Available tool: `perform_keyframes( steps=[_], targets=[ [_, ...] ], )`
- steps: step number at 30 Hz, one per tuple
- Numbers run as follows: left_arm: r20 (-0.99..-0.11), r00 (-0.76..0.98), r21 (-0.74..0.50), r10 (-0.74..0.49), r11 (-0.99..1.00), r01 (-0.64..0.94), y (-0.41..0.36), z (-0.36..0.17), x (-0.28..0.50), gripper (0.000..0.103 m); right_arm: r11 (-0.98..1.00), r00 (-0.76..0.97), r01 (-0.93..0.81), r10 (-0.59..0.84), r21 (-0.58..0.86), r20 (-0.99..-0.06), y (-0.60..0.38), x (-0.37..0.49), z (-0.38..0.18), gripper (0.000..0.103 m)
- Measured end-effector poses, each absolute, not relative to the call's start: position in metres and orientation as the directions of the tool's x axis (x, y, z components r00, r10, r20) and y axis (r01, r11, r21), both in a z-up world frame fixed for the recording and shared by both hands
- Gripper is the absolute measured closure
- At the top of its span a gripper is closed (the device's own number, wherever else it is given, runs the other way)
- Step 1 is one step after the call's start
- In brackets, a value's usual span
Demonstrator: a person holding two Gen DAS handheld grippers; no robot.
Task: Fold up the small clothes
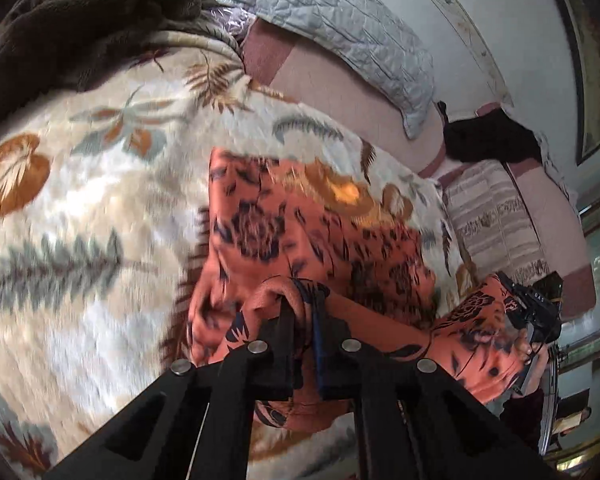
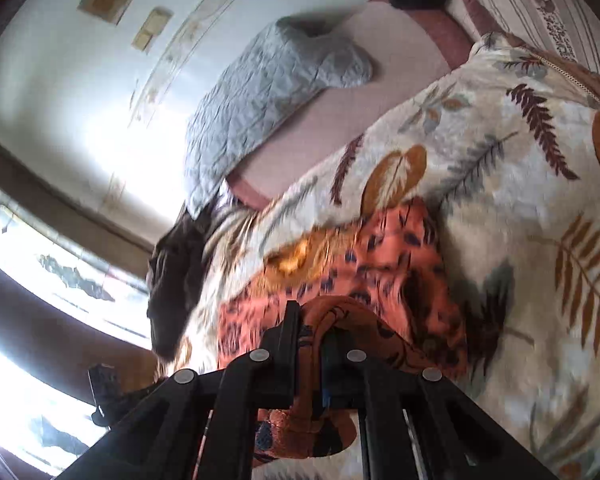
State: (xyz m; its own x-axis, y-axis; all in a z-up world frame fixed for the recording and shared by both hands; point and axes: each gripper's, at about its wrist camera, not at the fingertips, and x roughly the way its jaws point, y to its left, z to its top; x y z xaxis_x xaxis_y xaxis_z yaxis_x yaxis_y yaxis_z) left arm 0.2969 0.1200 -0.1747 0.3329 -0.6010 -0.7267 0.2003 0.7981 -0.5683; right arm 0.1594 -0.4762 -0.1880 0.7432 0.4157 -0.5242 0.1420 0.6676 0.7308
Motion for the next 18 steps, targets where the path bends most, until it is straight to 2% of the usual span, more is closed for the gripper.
perform_keyframes(
  steps=[2,3,7,8,11,13,14,15,16,17,18],
  targets=[
    [-0.739,0.346,-0.562,-0.578,0.812,0.156,0.115,-0.187,0.351,0.091,0.598,0.764,0.207,0.395,0.774,-0.509,-0.494,0.211,-0.213,0.095],
    [-0.753,0.337,-0.559,-0.565,0.82,0.125,0.113,-0.202,0.376,0.091,0.57,0.753,0.257,0.388,0.78,-0.532,-0.501,0.235,-0.234,0.093],
    [-0.808,0.249,-0.57,-0.534,0.814,-0.106,0.118,-0.295,0.432,0.09,0.315,0.737,0.398,0.449,0.862,-0.505,-0.524,0.293,-0.34,0.09],
    [-0.772,0.259,-0.625,-0.58,0.767,-0.146,0.124,-0.31,0.432,0.09,0.258,0.744,0.427,0.444,0.867,-0.499,-0.528,0.294,-0.361,0.089],
    [-0.648,0.334,-0.755,-0.685,0.637,-0.158,0.146,-0.318,0.424,0.09,0.057,0.831,0.347,0.444,0.936,-0.336,-0.539,0.279,-0.399,0.088],
    [-0.589,0.421,-0.797,-0.69,0.582,-0.162,0.164,-0.311,0.413,0.088,0.025,0.855,0.349,0.401,0.937,-0.329,-0.553,0.267,-0.401,0.079],
    [-0.586,0.502,-0.792,-0.636,0.58,-0.189,0.177,-0.304,0.403,0.077,0.021,0.868,0.328,0.388,0.944,-0.311,-0.558,0.26,-0.395,0.07],
    [-0.58,0.572,-0.789,-0.58,0.575,-0.217,0.19,-0.295,0.393,0.068,0.034,0.875,0.318,0.374,0.948,-0.307,-0.56,0.252,-0.386,0.045],
    [-0.568,0.622,-0.792,-0.539,0.563,-0.236,0.2,-0.285,0.38,0.053,0.063,0.884,0.308,0.349,0.949,-0.31,-0.562,0.243,-0.372,0.033],
    [-0.563,0.648,-0.79,-0.512,0.564,-0.241,0.204,-0.276,0.37,0.052,0.114,0.894,0.296,0.317,0.948,-0.317,-0.56,0.233,-0.356,0.026],
    [-0.572,0.651,-0.774,-0.498,0.59,-0.229,0.201,-0.266,0.362,0.052,0.18,0.897,0.28,0.301,0.943,-0.324,-0.554,0.225,-0.338,0.026]
  ],
)
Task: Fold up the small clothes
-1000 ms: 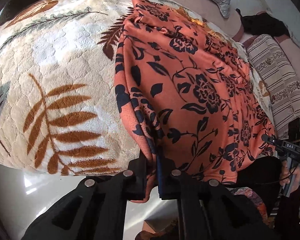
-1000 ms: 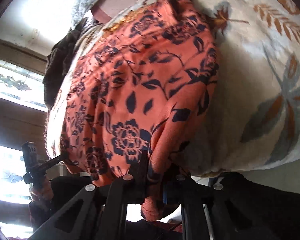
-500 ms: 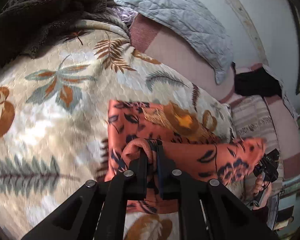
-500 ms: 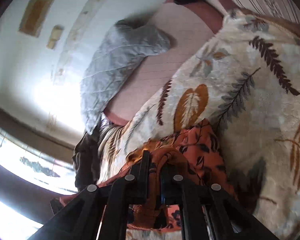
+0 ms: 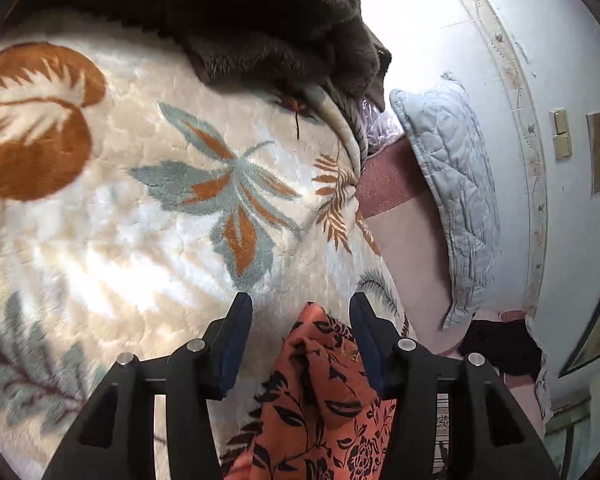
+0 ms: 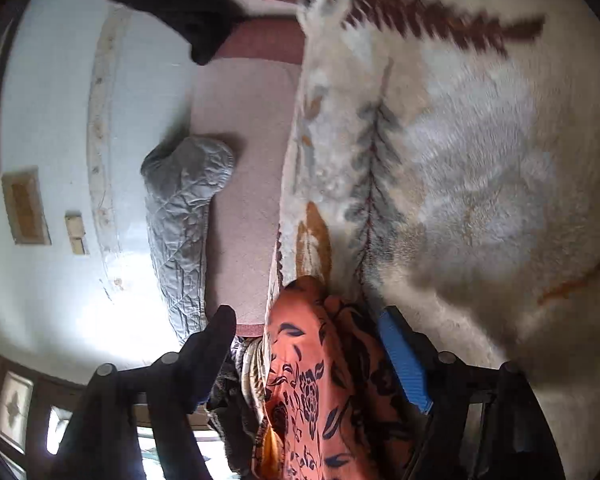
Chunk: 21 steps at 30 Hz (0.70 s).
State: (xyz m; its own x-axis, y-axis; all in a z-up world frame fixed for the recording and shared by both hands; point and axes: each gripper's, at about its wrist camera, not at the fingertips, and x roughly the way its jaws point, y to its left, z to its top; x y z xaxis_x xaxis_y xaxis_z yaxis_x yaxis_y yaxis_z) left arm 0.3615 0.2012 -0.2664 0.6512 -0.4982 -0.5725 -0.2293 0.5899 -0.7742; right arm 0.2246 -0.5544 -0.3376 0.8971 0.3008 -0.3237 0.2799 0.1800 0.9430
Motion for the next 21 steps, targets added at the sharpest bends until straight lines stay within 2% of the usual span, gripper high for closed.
perform_keyframes(
  steps=[4,7,8,10,11,13,15,17,19,21],
  targets=[
    [-0.706,0.563,-0.563,-0.43,0.823,-0.078,0.139,-0.233,0.319,0.05,0.419,0.848,0.237,0.351,0.876,-0.397,-0.502,0.209,-0.286,0.026],
    [-0.765,0.499,-0.455,-0.407,0.89,0.027,0.087,-0.241,0.282,0.05,0.608,0.777,0.182,0.392,0.773,-0.492,-0.439,0.201,-0.269,0.037],
    [-0.776,0.479,-0.447,-0.41,0.893,0.04,0.074,-0.249,0.275,0.049,0.652,0.75,0.161,0.407,0.741,-0.521,-0.418,0.199,-0.27,0.044],
    [-0.81,0.42,-0.437,-0.41,0.899,0.036,0.056,-0.272,0.27,0.043,0.714,0.683,0.154,0.422,0.683,-0.596,-0.385,0.201,-0.281,0.044],
    [-0.84,0.401,-0.389,-0.366,0.921,0.024,0.049,-0.285,0.271,0.042,0.745,0.623,0.172,0.424,0.644,-0.657,-0.37,0.207,-0.293,0.044],
    [-0.846,0.426,-0.324,-0.321,0.944,0.067,0.042,-0.294,0.271,0.042,0.811,0.467,0.196,0.417,0.551,-0.78,-0.347,0.22,-0.328,0.045],
    [-0.839,0.426,-0.342,-0.34,0.937,0.075,0.044,-0.285,0.272,0.041,0.86,0.499,0.177,0.341,0.479,-0.797,-0.336,0.221,-0.317,0.047],
    [-0.783,0.483,-0.416,-0.392,0.907,0.062,0.059,-0.274,0.276,0.041,0.872,0.545,0.125,0.338,0.473,-0.767,-0.323,0.226,-0.294,0.047],
    [-0.769,0.539,-0.408,-0.342,0.913,-0.003,0.076,-0.267,0.282,0.041,0.875,0.563,0.052,0.373,0.482,-0.737,-0.301,0.244,-0.279,0.047],
    [-0.798,0.535,-0.355,-0.275,0.933,-0.05,0.086,-0.27,0.287,0.041,0.876,0.518,-0.012,0.417,0.482,-0.747,-0.273,0.276,-0.279,0.047]
  ],
)
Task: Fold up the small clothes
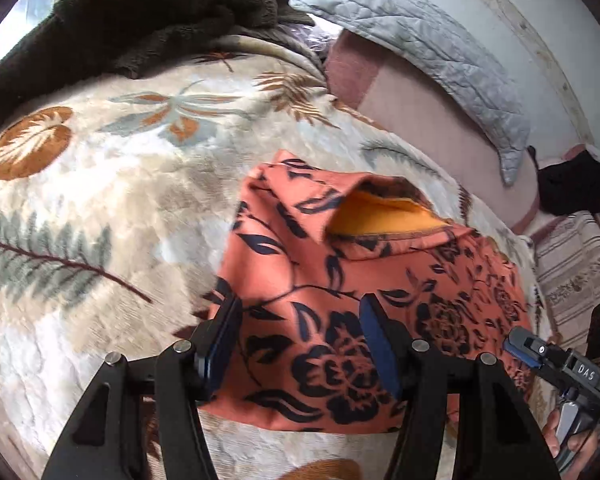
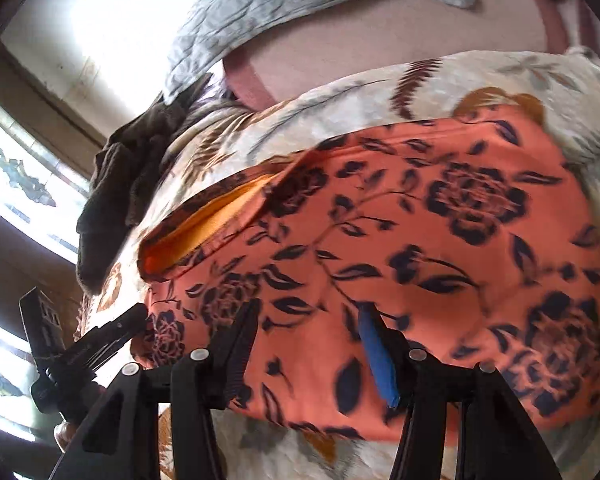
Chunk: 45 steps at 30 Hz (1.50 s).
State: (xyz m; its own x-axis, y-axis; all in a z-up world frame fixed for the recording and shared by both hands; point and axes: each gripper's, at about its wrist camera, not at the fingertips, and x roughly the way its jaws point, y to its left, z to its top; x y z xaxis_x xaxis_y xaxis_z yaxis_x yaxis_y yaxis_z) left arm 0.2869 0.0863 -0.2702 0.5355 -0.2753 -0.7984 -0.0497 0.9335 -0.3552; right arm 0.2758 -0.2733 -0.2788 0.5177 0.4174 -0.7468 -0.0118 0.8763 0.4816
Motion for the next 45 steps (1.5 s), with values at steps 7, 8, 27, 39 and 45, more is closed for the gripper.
perform_keyframes(
  steps=[7,8,27,39,45],
  targets=[
    [-0.807,0.509,-0.399,-0.299,0.912,-0.097,0.11,-0.278,0.293,0.041,0.948,0.461,-0.204,0.314,0.246,-0.83,-0.165,0.382,-0.303,0.049],
    [-0.805,0.501,-0.421,-0.319,0.901,-0.103,0.11,-0.28,0.297,0.041,0.949,0.474,-0.194,0.313,0.25,-0.823,-0.159,0.4,-0.303,0.049],
    [-0.864,0.498,-0.068,-0.074,0.997,0.029,0.043,-0.28,0.288,0.039,0.929,0.538,0.187,0.175,0.319,-0.825,-0.36,0.232,-0.314,0.051],
    [-0.888,0.457,-0.096,-0.052,0.993,-0.075,0.071,-0.291,0.24,0.037,0.738,0.627,0.364,0.257,0.568,-0.736,-0.418,0.182,-0.328,0.056],
    [-0.867,0.442,-0.318,-0.232,0.939,-0.132,0.098,-0.282,0.203,0.037,0.594,0.725,0.288,0.377,0.751,-0.576,-0.435,0.15,-0.31,0.046]
  ],
)
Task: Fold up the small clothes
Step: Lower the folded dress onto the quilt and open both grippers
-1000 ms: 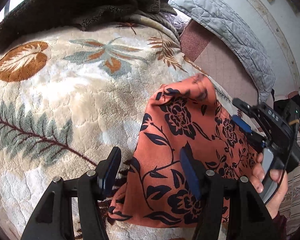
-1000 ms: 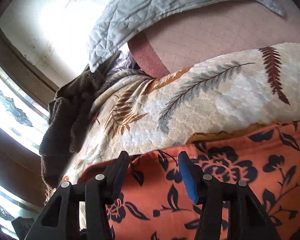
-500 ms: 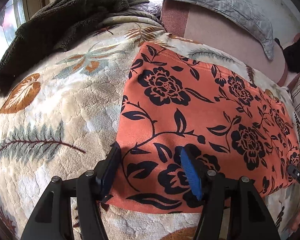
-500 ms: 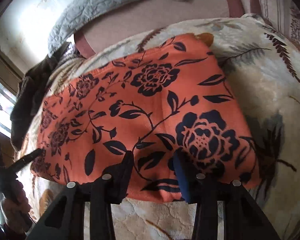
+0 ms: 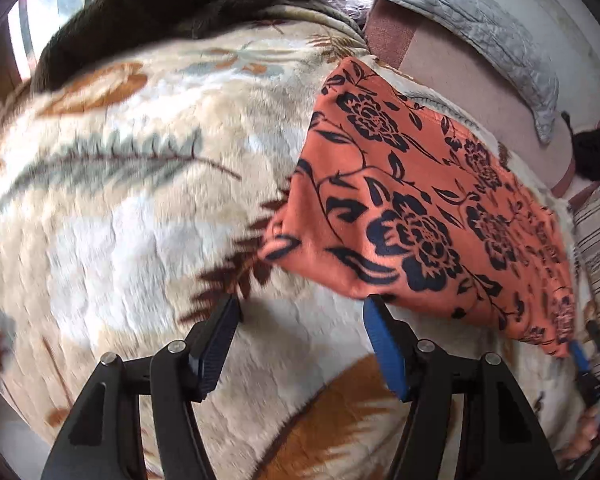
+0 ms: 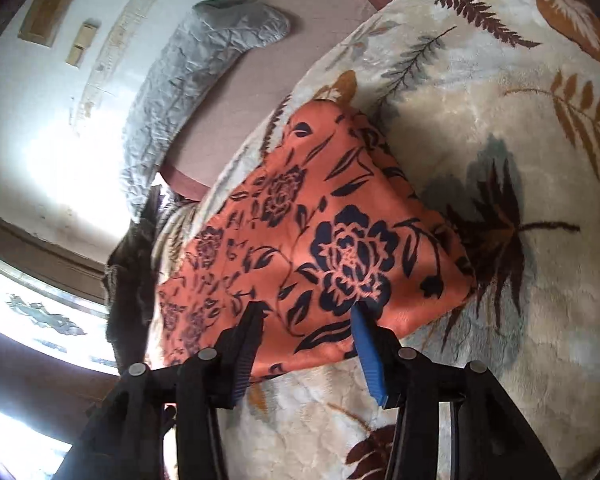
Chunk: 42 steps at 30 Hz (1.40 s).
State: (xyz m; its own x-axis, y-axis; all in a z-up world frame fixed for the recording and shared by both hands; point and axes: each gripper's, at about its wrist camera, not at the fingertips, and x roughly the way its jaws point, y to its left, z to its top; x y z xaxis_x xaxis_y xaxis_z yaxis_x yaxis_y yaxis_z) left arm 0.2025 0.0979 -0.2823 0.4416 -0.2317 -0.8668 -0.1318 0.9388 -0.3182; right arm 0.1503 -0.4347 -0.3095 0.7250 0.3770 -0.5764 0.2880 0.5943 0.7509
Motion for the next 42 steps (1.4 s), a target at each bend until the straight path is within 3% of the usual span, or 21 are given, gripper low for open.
perform_keyframes(
  steps=[3,7,11,15,16,18,20,22,23,25,34,37,42],
  targets=[
    [-0.819,0.443,-0.474,-0.366,0.866,-0.161,0.105,-0.285,0.19,0.035,0.446,0.737,0.296,0.457,0.845,-0.499,-0.434,0.13,-0.321,0.036],
    [-0.746,0.459,-0.617,-0.482,0.76,-0.203,0.111,-0.294,0.2,0.02,0.339,0.697,0.383,0.505,0.859,-0.51,-0.437,0.134,-0.348,0.035],
    [-0.648,0.543,-0.738,-0.534,0.619,-0.271,0.114,-0.302,0.221,0.015,0.198,0.716,0.445,0.508,0.874,-0.479,-0.447,0.144,-0.379,0.034],
    [-0.582,0.619,-0.792,-0.527,0.54,-0.285,0.112,-0.307,0.24,0.017,0.159,0.788,0.402,0.442,0.902,-0.429,-0.46,0.161,-0.381,0.034],
    [-0.565,0.639,-0.803,-0.522,0.526,-0.281,0.111,-0.307,0.241,0.018,0.135,0.807,0.395,0.422,0.909,-0.414,-0.462,0.164,-0.383,0.034],
    [-0.556,0.659,-0.806,-0.507,0.521,-0.28,0.109,-0.306,0.243,0.039,0.105,0.849,0.357,0.377,0.928,-0.37,-0.47,0.17,-0.384,0.034],
    [-0.569,0.674,-0.788,-0.471,0.548,-0.282,0.106,-0.305,0.246,0.076,0.132,0.862,0.34,0.353,0.931,-0.365,-0.473,0.181,-0.381,0.035],
    [-0.569,0.688,-0.772,-0.451,0.581,-0.259,0.102,-0.302,0.248,0.082,0.181,0.861,0.339,0.336,0.923,-0.382,-0.473,0.192,-0.376,0.05],
    [-0.567,0.695,-0.763,-0.443,0.6,-0.24,0.1,-0.299,0.248,0.085,0.209,0.852,0.345,0.34,0.915,-0.398,-0.475,0.198,-0.375,0.074],
    [-0.567,0.709,-0.735,-0.42,0.646,-0.205,0.094,-0.29,0.247,0.088,0.26,0.831,0.375,0.331,0.89,-0.447,-0.476,0.203,-0.373,0.08],
    [-0.545,0.733,-0.712,-0.407,0.686,-0.149,0.108,-0.264,0.2,0.092,0.476,0.875,0.253,0.258,0.842,-0.409,-0.462,0.152,-0.309,0.084],
    [-0.581,0.699,-0.693,-0.417,0.703,-0.157,0.109,-0.266,0.173,0.092,0.497,0.856,0.296,0.242,0.816,-0.458,-0.461,0.121,-0.309,0.084],
    [-0.694,0.596,-0.614,-0.405,0.765,-0.196,0.111,-0.285,0.158,0.09,0.564,0.721,0.444,0.237,0.696,-0.651,-0.463,0.108,-0.329,0.08]
  ],
)
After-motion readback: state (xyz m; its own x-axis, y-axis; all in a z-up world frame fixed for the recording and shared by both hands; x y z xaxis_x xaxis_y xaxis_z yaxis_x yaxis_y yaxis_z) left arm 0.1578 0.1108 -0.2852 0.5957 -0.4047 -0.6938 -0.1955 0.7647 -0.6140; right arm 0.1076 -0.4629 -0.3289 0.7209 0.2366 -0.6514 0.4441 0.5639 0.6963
